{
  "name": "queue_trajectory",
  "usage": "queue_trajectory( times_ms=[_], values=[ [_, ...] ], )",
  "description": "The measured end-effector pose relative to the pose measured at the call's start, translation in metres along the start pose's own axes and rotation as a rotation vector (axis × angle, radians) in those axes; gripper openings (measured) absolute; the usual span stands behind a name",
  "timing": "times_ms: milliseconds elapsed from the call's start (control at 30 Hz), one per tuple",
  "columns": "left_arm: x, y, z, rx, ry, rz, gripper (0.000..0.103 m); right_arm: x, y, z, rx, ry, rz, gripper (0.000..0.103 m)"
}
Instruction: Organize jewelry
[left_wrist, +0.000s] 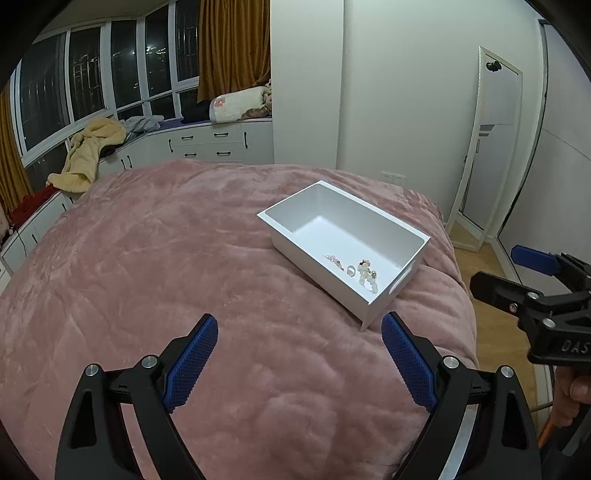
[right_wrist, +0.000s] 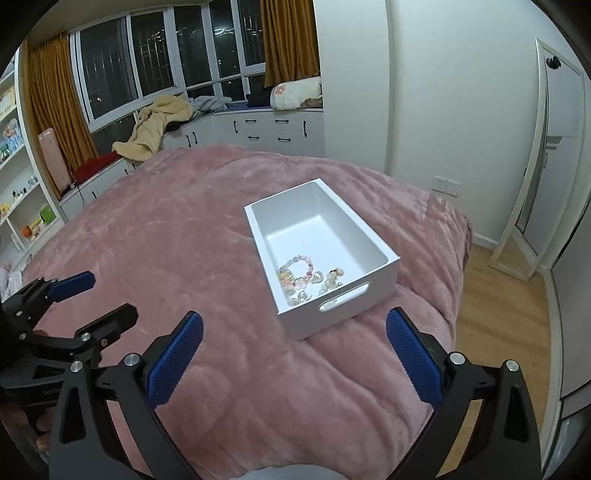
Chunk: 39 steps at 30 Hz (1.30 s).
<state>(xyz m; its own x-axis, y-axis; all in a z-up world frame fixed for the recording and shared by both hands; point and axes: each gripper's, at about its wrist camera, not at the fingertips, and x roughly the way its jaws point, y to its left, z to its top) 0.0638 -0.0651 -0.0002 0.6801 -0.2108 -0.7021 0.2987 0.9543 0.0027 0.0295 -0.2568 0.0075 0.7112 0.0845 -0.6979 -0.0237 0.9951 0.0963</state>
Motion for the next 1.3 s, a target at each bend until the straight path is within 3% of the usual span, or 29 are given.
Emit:
queue_trajectory(
  times_ms=[733,1300],
  values=[
    [0.0025,-0.0011,0.0014,-0.012,0.01,-0.061,0.092,-0.0003,0.0028,0.0004,-0.007,0.005,0.004,0.098],
    [0.0043,-0.0031,0.0034,0.001,0.009,-0.063,0.092,0.0046,0.0042,-0.0002,-0.012,0.009,0.009,0.098]
  ],
)
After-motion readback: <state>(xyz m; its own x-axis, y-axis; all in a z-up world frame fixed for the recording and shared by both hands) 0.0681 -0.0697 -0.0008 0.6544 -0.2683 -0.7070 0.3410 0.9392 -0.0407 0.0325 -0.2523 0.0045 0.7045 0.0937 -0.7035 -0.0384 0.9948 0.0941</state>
